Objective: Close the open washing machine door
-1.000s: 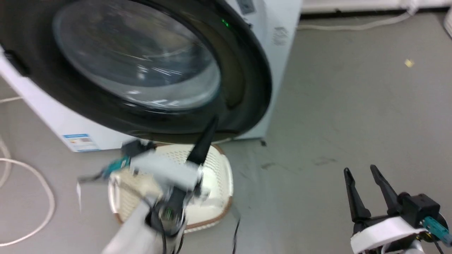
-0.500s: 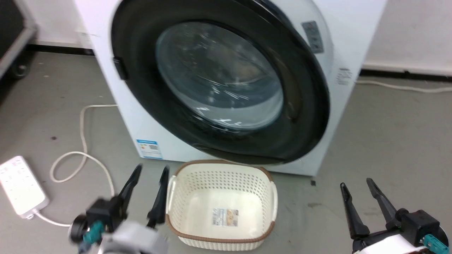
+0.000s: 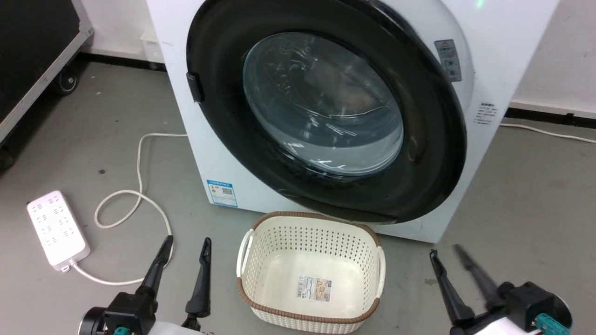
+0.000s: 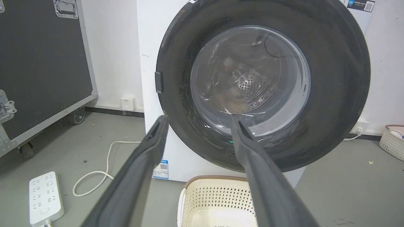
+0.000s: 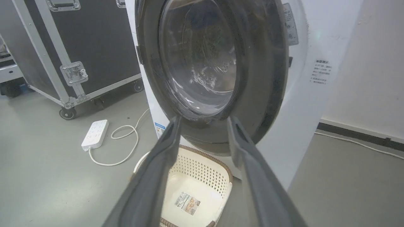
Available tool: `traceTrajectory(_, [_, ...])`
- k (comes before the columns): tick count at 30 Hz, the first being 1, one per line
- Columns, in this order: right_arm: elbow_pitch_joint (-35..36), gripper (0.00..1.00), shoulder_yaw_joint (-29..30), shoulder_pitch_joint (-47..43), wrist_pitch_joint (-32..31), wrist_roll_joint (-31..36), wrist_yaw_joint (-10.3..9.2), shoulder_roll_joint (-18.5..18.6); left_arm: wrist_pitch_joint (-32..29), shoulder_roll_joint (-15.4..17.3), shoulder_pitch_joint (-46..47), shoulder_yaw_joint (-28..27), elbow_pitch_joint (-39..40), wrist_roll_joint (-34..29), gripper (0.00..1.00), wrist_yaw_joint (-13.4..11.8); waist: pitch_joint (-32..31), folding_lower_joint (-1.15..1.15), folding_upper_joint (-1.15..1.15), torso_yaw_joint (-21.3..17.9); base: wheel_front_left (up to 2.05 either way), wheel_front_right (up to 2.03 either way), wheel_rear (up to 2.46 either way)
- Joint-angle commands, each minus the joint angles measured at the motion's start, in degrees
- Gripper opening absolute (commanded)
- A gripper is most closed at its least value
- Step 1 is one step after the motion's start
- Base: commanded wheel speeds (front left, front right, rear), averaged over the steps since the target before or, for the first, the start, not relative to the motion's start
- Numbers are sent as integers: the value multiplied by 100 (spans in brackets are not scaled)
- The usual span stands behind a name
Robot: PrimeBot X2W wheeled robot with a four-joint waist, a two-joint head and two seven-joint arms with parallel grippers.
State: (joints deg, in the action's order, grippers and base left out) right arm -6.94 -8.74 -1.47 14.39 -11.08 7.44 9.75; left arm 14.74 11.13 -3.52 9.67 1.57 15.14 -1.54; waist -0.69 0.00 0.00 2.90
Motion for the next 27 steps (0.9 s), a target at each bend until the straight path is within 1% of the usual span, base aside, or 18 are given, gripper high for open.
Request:
traceTrajectory(1, [67, 0, -222, 283, -76, -26, 5, 226, 26, -123, 70, -99, -52, -142, 100, 238, 183, 0, 0, 134, 0, 0, 0])
traceTrajectory(2, [67, 0, -222, 283, -76, -26, 5, 226, 26, -123, 70, -99, -52, -142, 100, 238, 183, 0, 0, 134, 0, 0, 0])
traceTrajectory(3, [91, 0, -292, 397, -118, -50, 5, 301, 26, -170, 110, -111, -51, -187, 100, 280, 246, 0, 0, 174, 0, 0, 0])
traceTrajectory(7, [143, 0, -567, 988, -404, -303, 5, 753, 26, -356, 293, -123, -50, -395, 100, 376, 572, 0, 0, 367, 0, 0, 0])
traceTrajectory(13, [-95, 0, -993, 2081, -948, -1035, 5, 1629, 26, -566, 521, -96, -103, -600, 100, 480, 1014, 0, 0, 642, 0, 0, 0])
traceTrajectory(14, [-381, 0, -1067, 2590, -1105, -1458, 5, 1993, 26, -648, 651, -64, -122, -664, 100, 520, 1204, 0, 0, 783, 0, 0, 0])
traceTrajectory(16, [-643, 0, -1060, 2908, -1194, -1693, 5, 2210, 26, -696, 733, -36, -126, -696, 100, 534, 1319, 0, 0, 870, 0, 0, 0])
traceTrajectory(21, [-1315, 0, -923, 3597, -1329, -2082, 5, 2550, 26, -770, 901, 42, -126, -747, 100, 555, 1565, 0, 0, 1055, 0, 0, 0])
traceTrajectory(25, [-1876, 0, -844, 4179, -1422, -2128, 5, 2684, 26, -799, 985, 69, -113, -757, 100, 546, 1702, 0, 0, 1147, 0, 0, 0])
traceTrajectory(27, [-2187, 0, -816, 4481, -1438, -2133, 5, 2687, 26, -807, 1014, 79, -126, -759, 100, 545, 1741, 0, 0, 1179, 0, 0, 0])
